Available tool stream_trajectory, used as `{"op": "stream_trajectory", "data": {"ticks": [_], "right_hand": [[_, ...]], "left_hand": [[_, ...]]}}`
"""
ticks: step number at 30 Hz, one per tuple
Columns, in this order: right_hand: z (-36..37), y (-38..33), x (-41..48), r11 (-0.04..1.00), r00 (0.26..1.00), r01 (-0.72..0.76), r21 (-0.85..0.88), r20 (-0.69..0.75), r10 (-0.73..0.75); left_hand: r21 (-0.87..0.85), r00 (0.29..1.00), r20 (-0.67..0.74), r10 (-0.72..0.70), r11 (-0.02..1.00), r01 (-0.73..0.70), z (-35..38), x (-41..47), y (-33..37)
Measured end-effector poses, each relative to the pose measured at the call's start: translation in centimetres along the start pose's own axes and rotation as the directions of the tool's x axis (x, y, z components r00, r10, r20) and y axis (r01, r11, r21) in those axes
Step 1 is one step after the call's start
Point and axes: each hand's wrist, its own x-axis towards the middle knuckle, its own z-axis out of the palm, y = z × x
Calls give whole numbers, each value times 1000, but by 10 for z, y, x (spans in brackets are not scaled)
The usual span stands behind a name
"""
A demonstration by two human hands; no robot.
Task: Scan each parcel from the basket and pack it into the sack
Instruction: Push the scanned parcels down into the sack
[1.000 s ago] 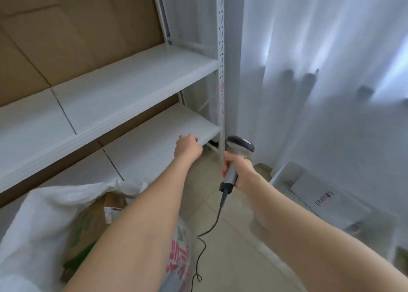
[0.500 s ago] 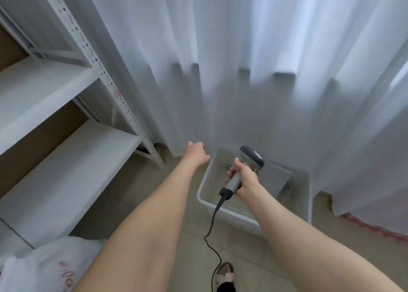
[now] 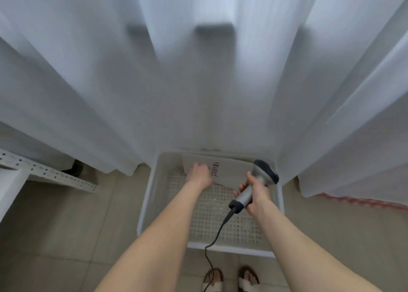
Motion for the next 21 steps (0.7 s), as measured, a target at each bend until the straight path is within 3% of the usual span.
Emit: {"op": "stream_trajectory", "data": {"ticks": [4, 11, 19, 21], "right_hand": [[-12, 4, 97, 999, 1000, -27, 33, -8, 28], [-24, 13, 243, 998, 999, -49, 50, 14, 48], [-27, 30, 309, 992, 992, -111, 57, 68, 107], [-28, 34, 314, 991, 992, -115, 63, 67, 111]], "left_hand": [[33, 999, 18, 39, 999, -40, 60, 84, 8], [182, 984, -100, 145, 975, -125, 136, 217, 8], [474, 925, -300, 233, 878, -68, 171, 280, 3], [555, 922, -295, 252, 830, -49, 175, 283, 0]]}}
